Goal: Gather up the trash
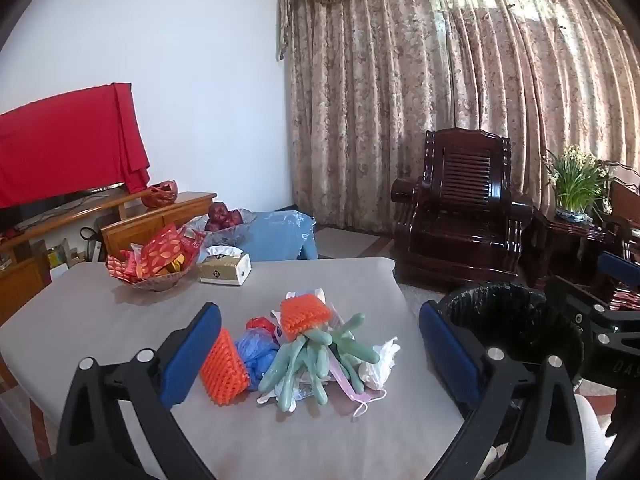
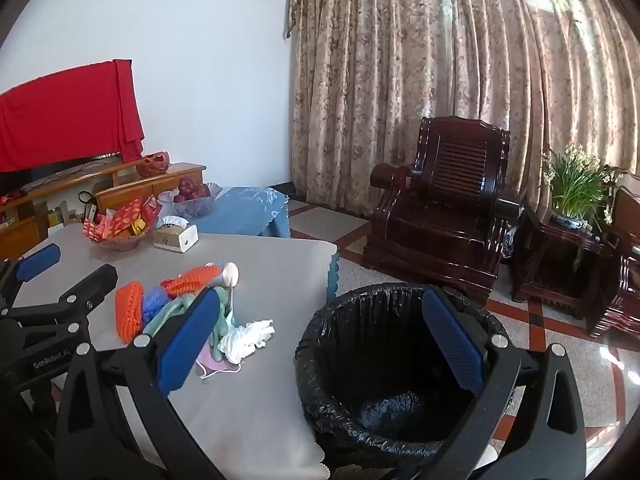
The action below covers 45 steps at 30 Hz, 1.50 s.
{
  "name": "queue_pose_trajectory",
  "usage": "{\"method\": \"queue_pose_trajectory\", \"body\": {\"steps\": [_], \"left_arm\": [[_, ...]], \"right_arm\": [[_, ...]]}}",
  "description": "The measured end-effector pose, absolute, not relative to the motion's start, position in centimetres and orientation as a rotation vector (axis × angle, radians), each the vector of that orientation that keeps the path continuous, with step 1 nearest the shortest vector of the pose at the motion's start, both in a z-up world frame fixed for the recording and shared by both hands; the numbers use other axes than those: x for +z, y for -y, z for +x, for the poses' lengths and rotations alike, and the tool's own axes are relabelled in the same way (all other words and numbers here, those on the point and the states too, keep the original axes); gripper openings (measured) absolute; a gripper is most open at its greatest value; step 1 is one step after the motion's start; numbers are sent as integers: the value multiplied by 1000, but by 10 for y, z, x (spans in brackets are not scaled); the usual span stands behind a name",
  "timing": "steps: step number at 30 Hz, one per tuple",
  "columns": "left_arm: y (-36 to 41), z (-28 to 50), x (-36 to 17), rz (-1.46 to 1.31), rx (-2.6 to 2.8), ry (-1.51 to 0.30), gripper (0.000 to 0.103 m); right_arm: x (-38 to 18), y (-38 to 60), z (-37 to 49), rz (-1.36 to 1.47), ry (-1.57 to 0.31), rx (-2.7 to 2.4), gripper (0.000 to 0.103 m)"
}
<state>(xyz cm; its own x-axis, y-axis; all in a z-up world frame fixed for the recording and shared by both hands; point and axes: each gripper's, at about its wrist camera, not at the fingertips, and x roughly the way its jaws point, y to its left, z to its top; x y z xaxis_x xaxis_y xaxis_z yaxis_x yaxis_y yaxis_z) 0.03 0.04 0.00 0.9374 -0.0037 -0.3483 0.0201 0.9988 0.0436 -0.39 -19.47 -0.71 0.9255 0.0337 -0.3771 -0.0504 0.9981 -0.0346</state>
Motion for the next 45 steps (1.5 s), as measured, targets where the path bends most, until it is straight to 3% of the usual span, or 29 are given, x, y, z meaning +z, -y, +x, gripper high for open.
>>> {"method": "queue_pose_trajectory", "body": {"steps": [45], "left_arm": [[0,1,0,57,-9,-357,97]], "right_arm": [[-30,194,4,-25,-405,41,98]]}}
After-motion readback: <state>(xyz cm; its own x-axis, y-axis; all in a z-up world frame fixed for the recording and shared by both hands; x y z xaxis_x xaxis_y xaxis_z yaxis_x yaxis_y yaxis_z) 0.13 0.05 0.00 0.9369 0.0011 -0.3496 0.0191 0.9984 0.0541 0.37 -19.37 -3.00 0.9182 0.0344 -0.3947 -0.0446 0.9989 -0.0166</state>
